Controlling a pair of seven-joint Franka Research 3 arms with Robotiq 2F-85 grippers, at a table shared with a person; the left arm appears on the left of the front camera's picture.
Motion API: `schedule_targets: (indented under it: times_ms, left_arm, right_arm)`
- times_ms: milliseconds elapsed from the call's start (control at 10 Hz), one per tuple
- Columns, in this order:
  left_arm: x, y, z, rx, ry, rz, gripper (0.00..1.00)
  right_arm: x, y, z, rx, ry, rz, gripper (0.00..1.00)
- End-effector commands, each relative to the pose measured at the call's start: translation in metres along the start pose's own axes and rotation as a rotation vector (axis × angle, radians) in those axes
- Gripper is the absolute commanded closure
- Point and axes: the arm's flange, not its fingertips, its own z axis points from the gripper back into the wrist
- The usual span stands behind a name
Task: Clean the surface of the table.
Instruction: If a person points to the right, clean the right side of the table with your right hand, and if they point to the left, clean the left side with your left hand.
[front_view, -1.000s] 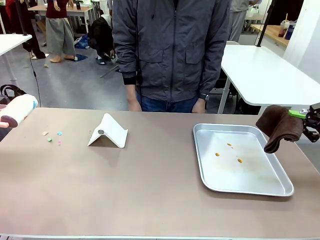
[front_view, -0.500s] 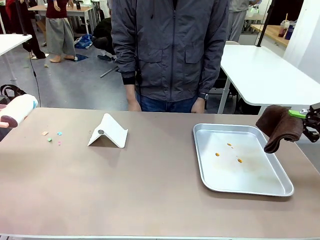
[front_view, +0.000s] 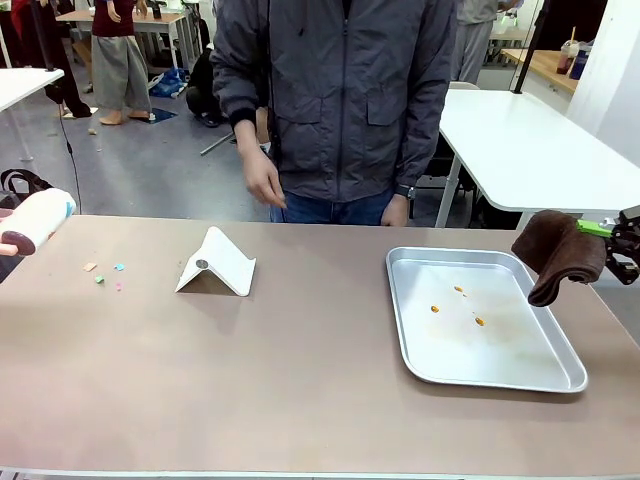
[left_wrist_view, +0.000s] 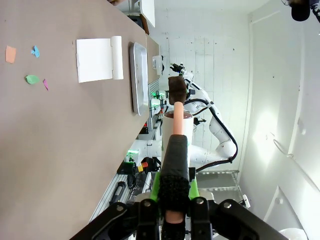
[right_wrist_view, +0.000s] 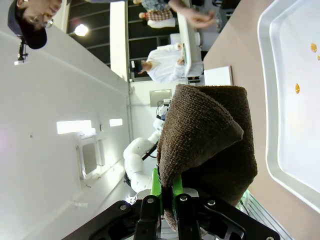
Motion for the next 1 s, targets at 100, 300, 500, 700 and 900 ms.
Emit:
schedule_targets:
  times_ms: [100, 300, 500, 700, 900]
  left_arm:
    - [-0.0056, -0.0024, -0.0029, -0.001, 0.004, -0.015, 1.00]
    - [-0.0056, -0.0024, -0.0029, -0.001, 0.004, -0.015, 1.00]
    - [-0.0056, -0.0024, -0.0029, -0.001, 0.004, -0.015, 1.00]
    - [-0.0056, -0.0024, -0.0029, -0.001, 0.004, -0.015, 1.00]
    - [-0.0056, -0.0024, -0.0029, -0.001, 0.004, -0.015, 1.00]
  right_arm:
    - [-0.0015, 0.0049, -0.0018, 0.000, 0.006, 0.010, 1.00]
    - [-0.0015, 0.0049, -0.0018, 0.000, 0.006, 0.010, 1.00]
    - [-0.0015, 0.0049, -0.0018, 0.000, 0.006, 0.010, 1.00]
    - [-0.0015, 0.0049, -0.0018, 0.000, 0.006, 0.010, 1.00]
    - [-0.0015, 0.0049, -0.0018, 0.000, 0.006, 0.010, 1.00]
